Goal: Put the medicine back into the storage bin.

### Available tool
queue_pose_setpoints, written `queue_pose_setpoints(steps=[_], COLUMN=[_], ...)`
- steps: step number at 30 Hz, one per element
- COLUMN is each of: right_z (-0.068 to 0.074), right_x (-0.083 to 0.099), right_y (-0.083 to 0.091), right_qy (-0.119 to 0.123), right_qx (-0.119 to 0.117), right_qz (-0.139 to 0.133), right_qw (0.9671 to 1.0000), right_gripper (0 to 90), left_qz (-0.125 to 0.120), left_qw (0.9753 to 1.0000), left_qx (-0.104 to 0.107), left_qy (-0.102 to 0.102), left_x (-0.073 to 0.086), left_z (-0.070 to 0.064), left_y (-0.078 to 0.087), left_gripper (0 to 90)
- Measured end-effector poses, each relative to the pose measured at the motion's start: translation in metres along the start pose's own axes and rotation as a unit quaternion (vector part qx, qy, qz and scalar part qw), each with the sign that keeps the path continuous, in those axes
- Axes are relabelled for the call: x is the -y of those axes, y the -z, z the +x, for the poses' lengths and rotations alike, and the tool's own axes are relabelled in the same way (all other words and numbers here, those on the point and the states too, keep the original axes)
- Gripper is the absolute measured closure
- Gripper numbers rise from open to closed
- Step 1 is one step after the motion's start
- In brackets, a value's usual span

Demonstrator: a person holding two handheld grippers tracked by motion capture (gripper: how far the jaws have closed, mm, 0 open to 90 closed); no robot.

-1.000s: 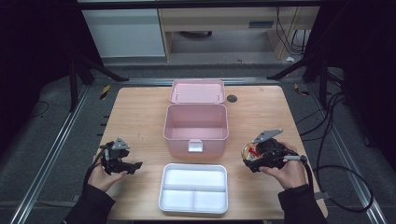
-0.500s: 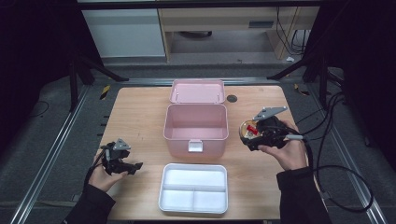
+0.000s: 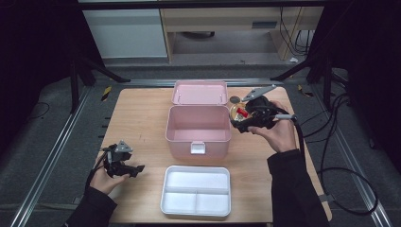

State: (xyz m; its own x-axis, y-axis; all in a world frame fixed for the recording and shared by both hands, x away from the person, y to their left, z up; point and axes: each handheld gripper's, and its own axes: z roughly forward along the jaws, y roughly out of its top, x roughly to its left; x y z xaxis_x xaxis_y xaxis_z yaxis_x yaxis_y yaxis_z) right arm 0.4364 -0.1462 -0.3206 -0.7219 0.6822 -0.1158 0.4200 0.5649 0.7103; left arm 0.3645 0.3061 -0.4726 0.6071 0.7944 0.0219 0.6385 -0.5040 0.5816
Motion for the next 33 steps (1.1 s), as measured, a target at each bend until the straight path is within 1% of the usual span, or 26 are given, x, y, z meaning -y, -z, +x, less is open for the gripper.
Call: queue_pose_setpoints(steps=[4,8,10,13,19,20,22,23,27,33], right_z=[0.0,0.001,0.002,0.004,0.008,0.009,0.01,0.01,0.013,0.016], right_x=[-0.015,-0.029,-0.035,-0.045,-0.065,-0.069,-0.074,-0.076,-0.081,-0.086], right_y=[-0.005,-0.012,-0.016,-0.024,-0.042,-0.045,-0.05,-0.053,-0.066,-0.084], right_qy=[0.007,0.01,0.015,0.018,0.032,0.036,0.034,0.035,0.042,0.047], right_qx=[-0.005,-0.008,-0.008,-0.015,-0.019,-0.021,-0.027,-0.027,-0.029,-0.042], right_qz=[-0.008,-0.01,-0.01,-0.014,-0.005,-0.008,-0.013,-0.015,-0.011,-0.008], right_qw=[0.9999,0.9999,0.9998,0.9996,0.9993,0.9991,0.999,0.9989,0.9986,0.998], right_gripper=[20.6,20.7,20.6,20.6,20.6,20.6,20.7,20.6,20.6,20.6], left_qz=[0.0,0.0,0.001,0.003,0.002,0.002,0.003,0.004,0.004,0.006], left_qw=[1.0,1.0,1.0,1.0,1.0,1.0,1.0,1.0,1.0,1.0], left_qx=[0.001,0.002,0.002,0.003,0.003,0.003,0.004,0.005,0.004,0.005], left_qy=[0.0,0.002,0.003,0.003,0.003,0.004,0.005,0.004,0.003,0.003], left_x=[0.0,0.0,0.001,0.001,0.001,0.002,0.002,0.002,0.002,0.002], left_z=[0.0,0.0,0.0,0.0,0.001,0.002,0.002,0.002,0.002,0.001], left_y=[0.0,-0.001,-0.001,-0.002,-0.002,-0.002,-0.003,-0.003,-0.004,-0.004], left_gripper=[24.3,24.3,24.3,24.3,24.3,24.3,24.3,24.3,24.3,24.2])
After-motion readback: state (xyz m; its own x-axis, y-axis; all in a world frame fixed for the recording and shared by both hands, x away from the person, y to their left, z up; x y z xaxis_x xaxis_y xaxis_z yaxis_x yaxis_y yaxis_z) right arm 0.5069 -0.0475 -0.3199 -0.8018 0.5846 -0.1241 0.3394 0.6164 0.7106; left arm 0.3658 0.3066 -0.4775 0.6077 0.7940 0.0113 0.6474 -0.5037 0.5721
